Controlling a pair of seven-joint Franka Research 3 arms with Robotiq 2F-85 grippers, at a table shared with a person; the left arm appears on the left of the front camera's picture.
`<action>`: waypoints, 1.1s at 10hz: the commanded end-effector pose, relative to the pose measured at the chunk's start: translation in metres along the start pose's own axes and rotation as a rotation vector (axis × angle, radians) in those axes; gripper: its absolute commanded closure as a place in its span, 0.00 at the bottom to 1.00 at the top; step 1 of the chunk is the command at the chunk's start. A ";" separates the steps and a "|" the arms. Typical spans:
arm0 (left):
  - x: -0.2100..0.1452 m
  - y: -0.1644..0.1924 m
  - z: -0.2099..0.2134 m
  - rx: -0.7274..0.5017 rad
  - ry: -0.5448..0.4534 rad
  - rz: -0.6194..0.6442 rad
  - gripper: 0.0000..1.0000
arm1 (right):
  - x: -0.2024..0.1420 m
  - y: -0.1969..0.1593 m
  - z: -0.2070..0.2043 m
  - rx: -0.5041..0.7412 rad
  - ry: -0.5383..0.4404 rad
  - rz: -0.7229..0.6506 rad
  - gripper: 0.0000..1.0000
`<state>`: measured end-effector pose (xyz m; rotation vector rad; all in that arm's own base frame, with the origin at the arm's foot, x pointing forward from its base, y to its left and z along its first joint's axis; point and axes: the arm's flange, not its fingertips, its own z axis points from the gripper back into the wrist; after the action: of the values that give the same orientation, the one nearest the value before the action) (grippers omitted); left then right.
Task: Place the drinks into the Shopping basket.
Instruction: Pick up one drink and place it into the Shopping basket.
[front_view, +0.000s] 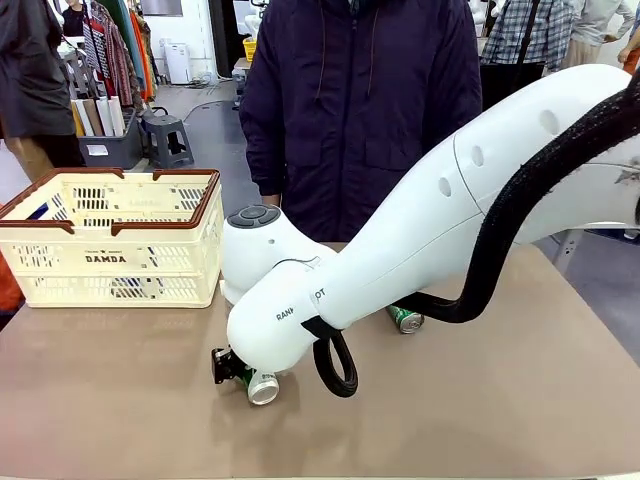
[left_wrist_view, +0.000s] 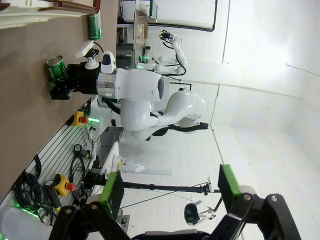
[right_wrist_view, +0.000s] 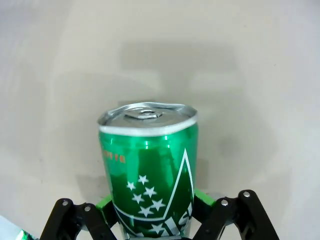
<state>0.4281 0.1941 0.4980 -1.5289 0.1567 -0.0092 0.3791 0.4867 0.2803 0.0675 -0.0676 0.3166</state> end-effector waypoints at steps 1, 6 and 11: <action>-0.003 -0.004 0.002 -0.013 -0.008 0.003 0.00 | 0.000 0.005 -0.001 -0.012 0.004 -0.015 0.00; -0.003 -0.004 0.002 -0.013 -0.008 0.003 0.00 | -0.002 0.000 0.010 -0.004 -0.016 -0.011 0.00; -0.003 -0.004 0.002 -0.013 -0.008 0.003 0.00 | -0.006 -0.018 0.047 -0.039 -0.060 -0.002 0.00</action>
<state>0.4281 0.1941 0.4979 -1.5289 0.1568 -0.0091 0.3822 0.4773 0.3178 0.0625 -0.1070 0.3080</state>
